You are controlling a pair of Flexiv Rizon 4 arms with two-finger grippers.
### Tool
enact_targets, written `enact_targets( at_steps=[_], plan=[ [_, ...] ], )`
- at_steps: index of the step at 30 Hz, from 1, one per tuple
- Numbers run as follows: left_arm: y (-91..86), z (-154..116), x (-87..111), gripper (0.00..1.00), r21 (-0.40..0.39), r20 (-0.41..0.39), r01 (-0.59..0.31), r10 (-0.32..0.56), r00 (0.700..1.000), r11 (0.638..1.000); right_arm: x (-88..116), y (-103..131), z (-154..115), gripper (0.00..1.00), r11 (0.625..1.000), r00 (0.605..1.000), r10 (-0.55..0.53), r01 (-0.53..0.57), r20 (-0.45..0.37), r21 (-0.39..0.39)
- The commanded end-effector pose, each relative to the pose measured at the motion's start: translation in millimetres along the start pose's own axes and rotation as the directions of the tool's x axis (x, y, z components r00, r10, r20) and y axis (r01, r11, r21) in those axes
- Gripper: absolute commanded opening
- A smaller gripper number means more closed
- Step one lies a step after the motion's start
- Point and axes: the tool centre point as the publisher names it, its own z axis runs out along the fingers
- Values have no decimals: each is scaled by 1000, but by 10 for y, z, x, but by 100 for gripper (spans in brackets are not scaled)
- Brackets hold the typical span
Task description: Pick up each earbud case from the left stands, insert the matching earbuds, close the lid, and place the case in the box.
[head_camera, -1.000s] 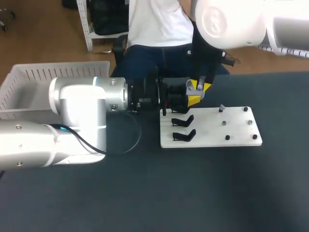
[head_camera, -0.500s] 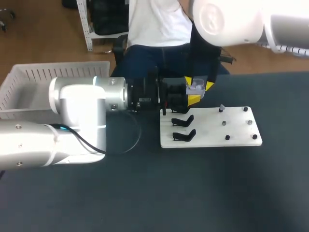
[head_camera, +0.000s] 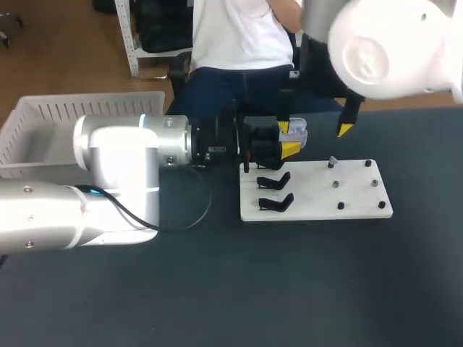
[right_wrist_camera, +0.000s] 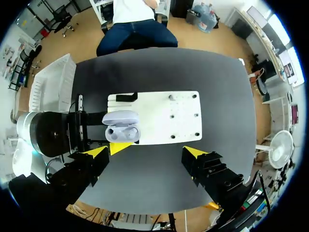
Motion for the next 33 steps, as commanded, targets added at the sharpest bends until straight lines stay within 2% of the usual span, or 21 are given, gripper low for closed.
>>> enact_targets(
  at_steps=[1, 9, 14, 18, 27, 33],
  plan=[
    [-10, 3, 13, 0, -6, 6, -4, 4, 1000, 1000, 134, -215, 13, 100, 998, 983, 40, -32, 178, -47],
    [-10, 3, 13, 0, -6, 6, -4, 4, 1000, 1000, -76, -546, 122, 100, 990, 968, 135, -124, 212, -66],
    [-10, 3, 13, 0, -6, 6, -4, 4, 1000, 1000, -268, -662, 271, 100, 991, 966, 131, -121, 222, -60],
    [-10, 3, 13, 0, -6, 6, -4, 4, 1000, 1000, -413, -689, 470, 100, 996, 971, 83, -85, 223, 0],
    [-10, 3, 13, 0, -6, 6, -4, 4, 1000, 1000, -643, -813, 930, 100, 993, 980, 121, -116, 157, -36],
    [-10, 3, 13, 0, -6, 6, -4, 4, 1000, 1000, -705, -833, 1202, 100, 986, 984, 154, -147, 92, -73]
  ],
)
